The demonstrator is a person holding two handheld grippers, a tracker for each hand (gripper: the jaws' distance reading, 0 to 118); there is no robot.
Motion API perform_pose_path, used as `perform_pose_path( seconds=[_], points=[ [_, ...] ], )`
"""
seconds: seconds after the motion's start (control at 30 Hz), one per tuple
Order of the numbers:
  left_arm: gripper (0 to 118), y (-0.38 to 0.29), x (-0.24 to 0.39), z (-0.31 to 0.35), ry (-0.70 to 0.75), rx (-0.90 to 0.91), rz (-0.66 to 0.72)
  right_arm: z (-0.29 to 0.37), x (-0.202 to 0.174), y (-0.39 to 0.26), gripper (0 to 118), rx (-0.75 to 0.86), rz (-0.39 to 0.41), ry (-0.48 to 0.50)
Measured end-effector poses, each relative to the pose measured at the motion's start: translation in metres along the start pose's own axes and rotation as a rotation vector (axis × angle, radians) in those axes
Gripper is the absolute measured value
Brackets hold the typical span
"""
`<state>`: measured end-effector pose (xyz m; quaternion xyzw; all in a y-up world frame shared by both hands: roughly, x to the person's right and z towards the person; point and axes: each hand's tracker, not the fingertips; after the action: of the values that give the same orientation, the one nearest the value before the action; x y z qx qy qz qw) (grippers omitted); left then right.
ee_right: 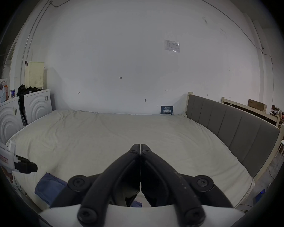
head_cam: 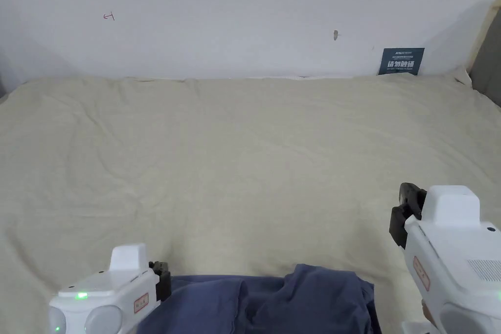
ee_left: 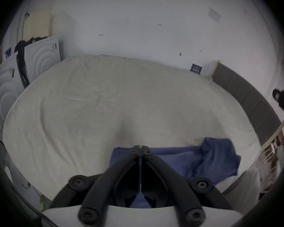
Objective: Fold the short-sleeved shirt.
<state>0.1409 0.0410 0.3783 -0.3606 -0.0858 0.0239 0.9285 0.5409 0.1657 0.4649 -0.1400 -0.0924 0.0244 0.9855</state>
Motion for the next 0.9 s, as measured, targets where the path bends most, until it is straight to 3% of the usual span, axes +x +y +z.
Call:
perform_pose_path(
  seconds=[0.4,0.47,0.57,0.7,0.9],
  points=[
    [0,-0.056,0.078,-0.056,-0.146,-0.171,-0.085,0.001,0.009,-0.005,2,-0.019,0.000,-0.011],
    [0,-0.068,0.093,-0.067,-0.138,-0.220,-0.110,0.001,0.011,-0.007,2,-0.024,-0.001,-0.017],
    [0,-0.081,0.099,-0.072,-0.081,-0.142,-0.186,0.001,0.013,-0.009,2,-0.033,-0.001,-0.020],
    [0,-0.064,0.094,-0.054,-0.140,-0.186,-0.129,0.002,0.013,-0.010,2,-0.035,0.005,-0.022],
    [0,-0.012,0.055,-0.013,-0.252,-0.115,0.062,0.005,0.009,-0.006,2,-0.026,0.005,-0.017]
  ],
)
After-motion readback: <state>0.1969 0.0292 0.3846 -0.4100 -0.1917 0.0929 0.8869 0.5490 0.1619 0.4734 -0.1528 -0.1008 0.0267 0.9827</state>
